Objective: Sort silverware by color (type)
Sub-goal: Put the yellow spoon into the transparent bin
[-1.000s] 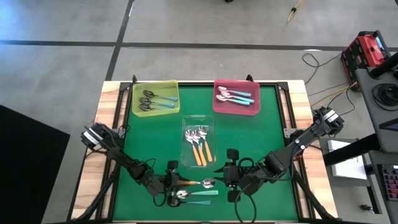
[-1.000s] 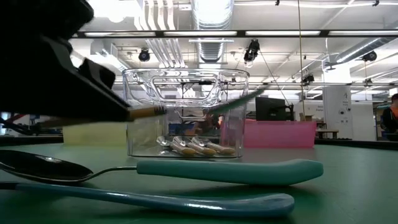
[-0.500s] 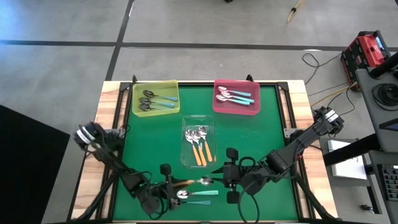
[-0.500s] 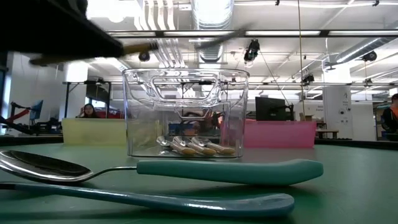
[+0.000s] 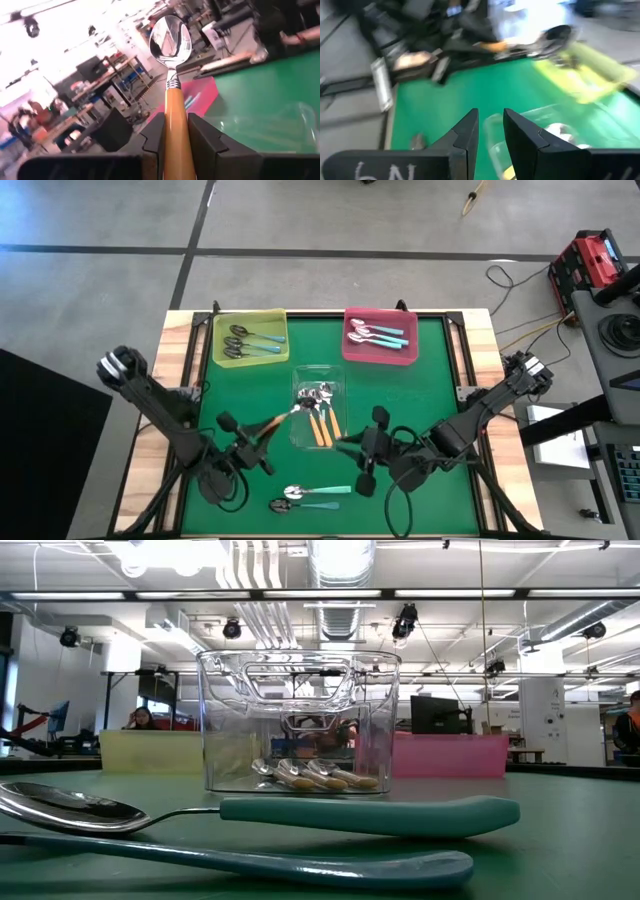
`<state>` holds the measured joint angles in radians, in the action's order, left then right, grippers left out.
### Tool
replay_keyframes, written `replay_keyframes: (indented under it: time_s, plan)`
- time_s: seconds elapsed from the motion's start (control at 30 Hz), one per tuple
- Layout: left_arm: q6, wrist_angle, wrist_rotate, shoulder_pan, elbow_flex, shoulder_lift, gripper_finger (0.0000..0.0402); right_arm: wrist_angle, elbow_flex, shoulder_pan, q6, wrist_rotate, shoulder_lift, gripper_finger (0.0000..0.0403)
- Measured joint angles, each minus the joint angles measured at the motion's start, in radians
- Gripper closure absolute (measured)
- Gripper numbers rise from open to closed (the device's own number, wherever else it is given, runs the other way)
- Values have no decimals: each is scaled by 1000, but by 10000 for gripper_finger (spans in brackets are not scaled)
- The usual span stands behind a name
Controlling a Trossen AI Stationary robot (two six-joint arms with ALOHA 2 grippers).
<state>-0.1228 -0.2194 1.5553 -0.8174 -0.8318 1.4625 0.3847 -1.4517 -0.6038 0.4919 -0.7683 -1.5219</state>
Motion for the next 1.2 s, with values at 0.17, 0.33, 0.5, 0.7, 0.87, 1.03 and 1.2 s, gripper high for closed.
replay_keyframes:
  time_s: [0.17,0.33,0.5,0.7,0.87,1.03,1.2]
  plan:
    - [-2,-9,17,31,-6,-20,356,-6,1,53,129,-63,-28,331]
    - [3,-13,17,40,-25,-20,356,-33,2,129,205,-61,-62,322]
    - [-8,-10,17,51,-38,-20,356,-142,2,197,181,-2,-76,297]
    - [-14,-11,17,59,-41,-20,356,-325,2,226,110,17,-111,246]
    - [4,-12,16,59,-41,-20,356,-393,2,240,130,7,-136,197]
    - [41,-12,17,66,-41,-21,356,-526,2,251,143,-17,-177,160]
    - [90,-14,19,70,-39,-21,356,-646,3,264,129,-20,-218,145]
